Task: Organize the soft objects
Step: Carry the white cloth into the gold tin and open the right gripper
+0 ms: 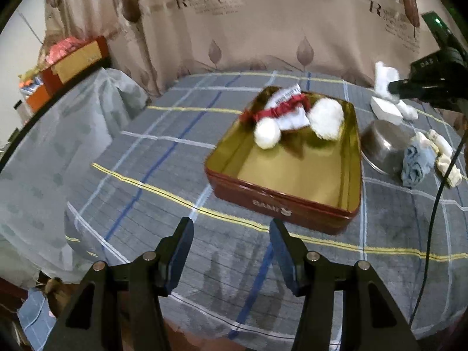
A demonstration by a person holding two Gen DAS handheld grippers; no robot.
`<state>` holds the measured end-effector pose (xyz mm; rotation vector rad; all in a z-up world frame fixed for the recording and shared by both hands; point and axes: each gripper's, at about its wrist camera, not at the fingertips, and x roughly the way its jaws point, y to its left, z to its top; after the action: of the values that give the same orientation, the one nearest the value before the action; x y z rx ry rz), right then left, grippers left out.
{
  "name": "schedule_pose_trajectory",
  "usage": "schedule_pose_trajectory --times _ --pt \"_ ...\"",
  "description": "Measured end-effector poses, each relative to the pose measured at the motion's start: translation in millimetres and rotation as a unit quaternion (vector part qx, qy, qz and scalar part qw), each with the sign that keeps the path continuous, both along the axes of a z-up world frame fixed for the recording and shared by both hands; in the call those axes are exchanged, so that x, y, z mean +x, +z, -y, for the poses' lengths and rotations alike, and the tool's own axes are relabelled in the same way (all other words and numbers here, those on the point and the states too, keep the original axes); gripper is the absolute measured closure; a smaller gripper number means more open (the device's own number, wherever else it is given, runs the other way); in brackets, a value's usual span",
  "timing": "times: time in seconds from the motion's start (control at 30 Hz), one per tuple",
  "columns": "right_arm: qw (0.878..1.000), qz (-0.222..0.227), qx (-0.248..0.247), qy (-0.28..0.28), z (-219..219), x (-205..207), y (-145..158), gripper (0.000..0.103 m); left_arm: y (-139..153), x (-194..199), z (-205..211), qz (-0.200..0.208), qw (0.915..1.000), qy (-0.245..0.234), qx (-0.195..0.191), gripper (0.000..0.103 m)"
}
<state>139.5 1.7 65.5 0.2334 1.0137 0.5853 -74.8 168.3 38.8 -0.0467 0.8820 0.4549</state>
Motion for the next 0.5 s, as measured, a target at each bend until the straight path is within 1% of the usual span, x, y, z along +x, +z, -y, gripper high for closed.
schedule_pose_trajectory --times 0.07,0.17,0.3,0.5 --pt "1.000 -0.009 0.000 0.024 -25 -11 -3 0.093 2 -2 -2 0.007 0.9999 0.007 0.007 0.048" --pt "0.998 -0.005 -0.026 0.055 -61 -29 -11 0.093 2 -3 -7 0.011 0.9997 0.018 0.015 0.048" --pt "0.995 -0.017 -0.047 0.082 -92 -40 -26 0.093 2 -4 -13 0.011 0.9996 0.023 0.009 0.048" --pt "0.990 -0.029 -0.090 0.103 -123 -42 -44 0.093 1 -3 -12 0.009 0.9995 0.021 0.022 0.048"
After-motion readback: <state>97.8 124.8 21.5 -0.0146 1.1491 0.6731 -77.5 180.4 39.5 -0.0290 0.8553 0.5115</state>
